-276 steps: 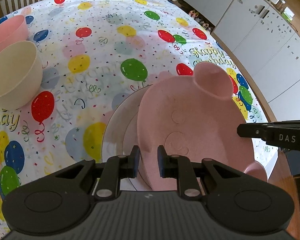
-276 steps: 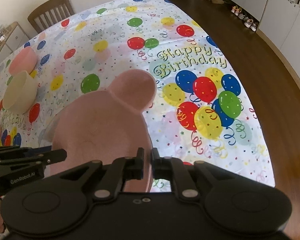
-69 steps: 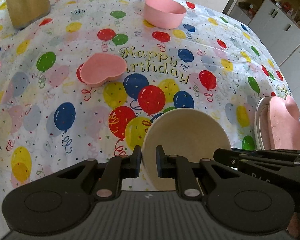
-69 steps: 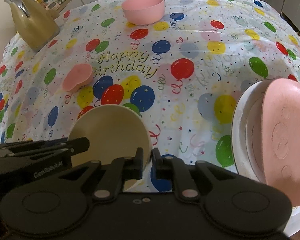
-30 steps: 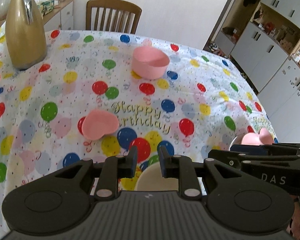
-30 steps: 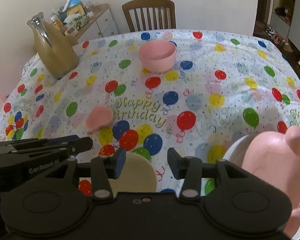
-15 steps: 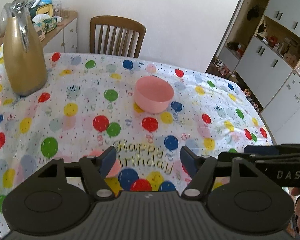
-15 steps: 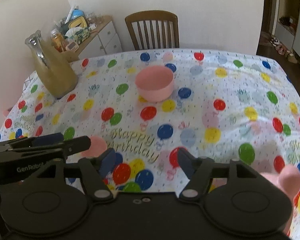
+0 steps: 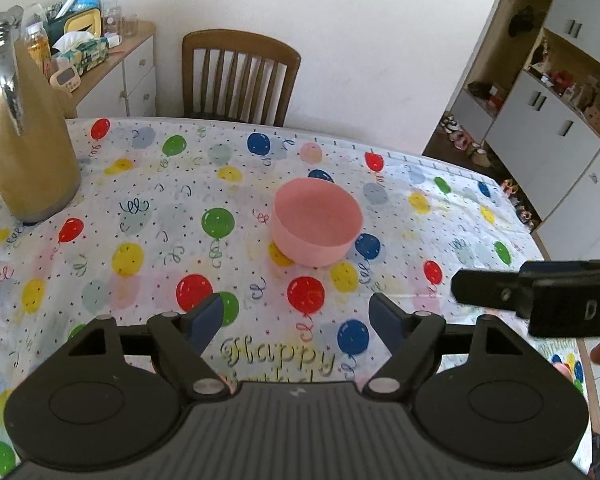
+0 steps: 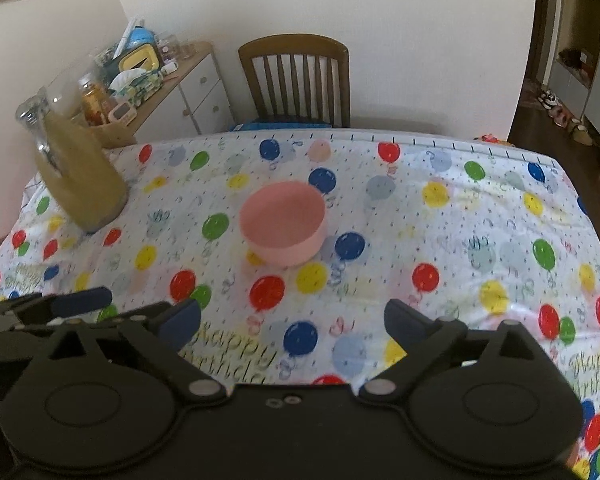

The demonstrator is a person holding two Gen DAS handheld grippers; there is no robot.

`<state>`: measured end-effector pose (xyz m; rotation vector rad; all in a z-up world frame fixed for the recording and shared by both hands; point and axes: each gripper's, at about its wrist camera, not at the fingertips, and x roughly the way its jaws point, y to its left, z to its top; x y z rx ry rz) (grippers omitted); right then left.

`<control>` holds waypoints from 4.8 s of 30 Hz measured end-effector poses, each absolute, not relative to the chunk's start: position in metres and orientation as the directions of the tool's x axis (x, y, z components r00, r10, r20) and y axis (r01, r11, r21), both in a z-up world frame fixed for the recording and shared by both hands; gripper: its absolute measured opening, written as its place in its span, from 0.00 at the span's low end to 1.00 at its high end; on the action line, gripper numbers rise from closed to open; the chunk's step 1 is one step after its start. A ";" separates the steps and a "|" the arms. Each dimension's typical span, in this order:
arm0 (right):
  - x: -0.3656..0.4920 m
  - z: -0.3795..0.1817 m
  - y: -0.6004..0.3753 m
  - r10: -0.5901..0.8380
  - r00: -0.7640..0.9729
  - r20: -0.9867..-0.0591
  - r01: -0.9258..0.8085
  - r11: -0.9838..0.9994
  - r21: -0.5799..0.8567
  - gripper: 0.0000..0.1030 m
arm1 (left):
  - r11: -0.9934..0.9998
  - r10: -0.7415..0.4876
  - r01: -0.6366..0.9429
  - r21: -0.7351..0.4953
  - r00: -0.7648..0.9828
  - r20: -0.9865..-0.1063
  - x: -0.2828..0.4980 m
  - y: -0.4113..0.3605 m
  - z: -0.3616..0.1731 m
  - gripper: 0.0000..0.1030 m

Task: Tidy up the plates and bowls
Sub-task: 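Move both grippers down to the rim of the pink bowl, then close both grippers on the rim of the pink bowl, then lift the pink bowl with both grippers and carry it toward the heart bowl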

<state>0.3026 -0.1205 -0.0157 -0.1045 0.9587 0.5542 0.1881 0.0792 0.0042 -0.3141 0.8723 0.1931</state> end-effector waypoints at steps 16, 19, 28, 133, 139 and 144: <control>0.395 -0.046 -0.100 0.399 0.396 -0.827 -0.502 0.848 0.169 0.96 | 0.910 0.065 -0.372 -0.181 0.561 -0.825 0.277 0.105 -0.022 0.77; 0.410 -0.053 -0.096 0.398 0.390 -0.830 -0.498 0.849 0.173 0.96 | 0.912 0.071 -0.374 -0.171 0.553 -0.830 0.291 0.109 -0.028 0.77; 0.448 -0.076 -0.084 0.398 0.358 -0.844 -0.499 0.846 0.187 0.93 | 0.908 0.079 -0.389 -0.154 0.522 -0.849 0.325 0.124 -0.052 0.77; 0.189 -0.036 -0.126 0.355 0.333 -0.873 -0.476 0.863 0.169 0.08 | 0.959 -0.045 -0.223 -0.176 0.494 -0.868 0.085 0.051 0.003 0.10; 0.171 -0.046 -0.134 0.353 0.318 -0.880 -0.457 0.870 0.183 0.08 | 0.964 -0.047 -0.210 -0.164 0.472 -0.881 0.070 0.043 -0.006 0.10; 0.162 -0.057 -0.138 0.351 0.299 -0.887 -0.441 0.876 0.198 0.08 | 0.967 -0.046 -0.205 -0.154 0.450 -0.892 0.062 0.040 -0.015 0.10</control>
